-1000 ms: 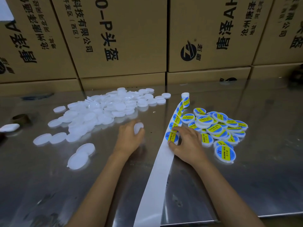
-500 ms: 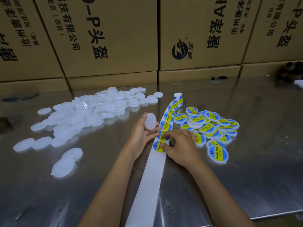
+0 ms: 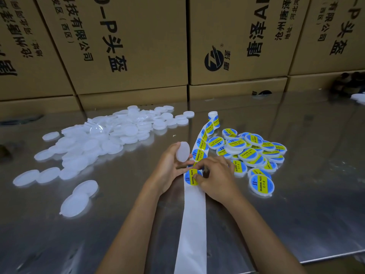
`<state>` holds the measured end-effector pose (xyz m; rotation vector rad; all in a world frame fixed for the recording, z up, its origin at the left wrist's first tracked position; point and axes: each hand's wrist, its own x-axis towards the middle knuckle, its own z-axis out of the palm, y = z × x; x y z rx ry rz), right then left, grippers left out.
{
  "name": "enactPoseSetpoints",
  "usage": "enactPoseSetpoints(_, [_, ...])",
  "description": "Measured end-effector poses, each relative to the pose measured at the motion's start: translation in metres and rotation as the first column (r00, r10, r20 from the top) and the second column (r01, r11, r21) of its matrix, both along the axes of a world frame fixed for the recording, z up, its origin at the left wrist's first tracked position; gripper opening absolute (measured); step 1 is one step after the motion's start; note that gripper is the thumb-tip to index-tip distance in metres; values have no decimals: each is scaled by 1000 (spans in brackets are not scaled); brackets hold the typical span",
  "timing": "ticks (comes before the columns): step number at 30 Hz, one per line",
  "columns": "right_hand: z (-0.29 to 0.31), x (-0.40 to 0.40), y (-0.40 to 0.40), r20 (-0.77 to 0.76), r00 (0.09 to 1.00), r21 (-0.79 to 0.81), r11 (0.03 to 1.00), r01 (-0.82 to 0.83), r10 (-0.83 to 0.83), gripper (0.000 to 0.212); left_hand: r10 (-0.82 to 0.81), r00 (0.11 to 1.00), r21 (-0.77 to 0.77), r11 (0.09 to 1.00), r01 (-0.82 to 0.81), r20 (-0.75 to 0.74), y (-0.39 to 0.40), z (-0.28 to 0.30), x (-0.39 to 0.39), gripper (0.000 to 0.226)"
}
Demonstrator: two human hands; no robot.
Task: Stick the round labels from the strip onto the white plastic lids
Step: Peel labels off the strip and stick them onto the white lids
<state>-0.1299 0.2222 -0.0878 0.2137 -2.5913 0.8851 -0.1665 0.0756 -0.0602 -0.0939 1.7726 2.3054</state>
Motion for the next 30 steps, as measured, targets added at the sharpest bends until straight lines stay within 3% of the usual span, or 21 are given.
enactPoseSetpoints(3, [2, 3, -3, -70, 996, -60, 997, -55, 51, 15, -22, 999, -14, 1000, 22, -24, -2, -1, 1, 36])
enactPoseSetpoints(6, [7, 6, -7, -80, 992, -286, 951, -115, 96, 19, -35, 996, -52, 998, 30, -84, -2, -2, 2, 29])
enactPoseSetpoints(11, [19, 8, -6, -33, 989, -720, 683, -125, 147, 25, -43, 996, 2, 999, 43, -78, -1, 0, 5, 33])
enactPoseSetpoints(14, [25, 8, -3, -41, 989, -835, 539, -114, 145, 24, -66, 997, 161, 984, 73, -44, -3, 2, 7, 31])
enactPoseSetpoints(16, [26, 8, -2, -40, 990, -863, 494, -103, 136, 23, -108, 994, 244, 963, 112, -30, -1, 4, 10, 31])
enactPoseSetpoints(21, [25, 7, -3, -46, 995, -816, 570, -90, 91, 27, -230, 973, 273, 934, 230, -34, 8, 4, 19, 32])
enactPoseSetpoints(30, [23, 7, -5, -67, 995, -757, 645, -102, 79, 31, -231, 972, 246, 940, 237, -54, 12, 6, 24, 35])
